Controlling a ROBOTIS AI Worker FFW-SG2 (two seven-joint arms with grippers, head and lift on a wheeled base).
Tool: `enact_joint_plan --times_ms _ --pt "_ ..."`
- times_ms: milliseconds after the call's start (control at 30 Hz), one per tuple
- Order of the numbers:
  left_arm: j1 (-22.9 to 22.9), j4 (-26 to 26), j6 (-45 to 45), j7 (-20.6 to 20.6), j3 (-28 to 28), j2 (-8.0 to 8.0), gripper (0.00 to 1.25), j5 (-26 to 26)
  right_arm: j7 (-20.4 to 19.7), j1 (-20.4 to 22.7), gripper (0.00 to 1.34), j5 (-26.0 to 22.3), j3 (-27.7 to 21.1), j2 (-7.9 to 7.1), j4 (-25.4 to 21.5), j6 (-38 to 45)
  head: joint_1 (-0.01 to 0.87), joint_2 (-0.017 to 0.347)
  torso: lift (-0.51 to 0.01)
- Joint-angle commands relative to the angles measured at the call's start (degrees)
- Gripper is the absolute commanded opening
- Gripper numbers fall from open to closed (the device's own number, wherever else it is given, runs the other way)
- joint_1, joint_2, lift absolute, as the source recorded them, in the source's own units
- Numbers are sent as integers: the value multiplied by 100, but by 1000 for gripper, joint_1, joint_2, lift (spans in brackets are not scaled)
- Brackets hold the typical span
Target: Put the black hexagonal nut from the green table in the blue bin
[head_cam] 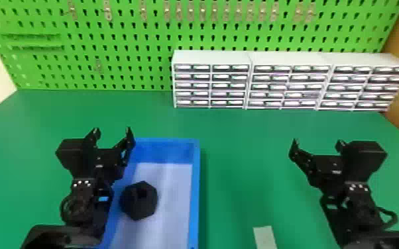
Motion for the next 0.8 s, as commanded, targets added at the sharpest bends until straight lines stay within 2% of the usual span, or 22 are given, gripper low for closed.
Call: enact_joint_plan --times_ms 0,767 --pt "5 0 0 0 -4 0 773 0 0 7 1181 0 0 -8 -1 0 657 57 -95" --pt "-22 0 0 0 -13 0 773 -9 0 25 1181 18 -9 -43 -27 -26 657 57 -95"
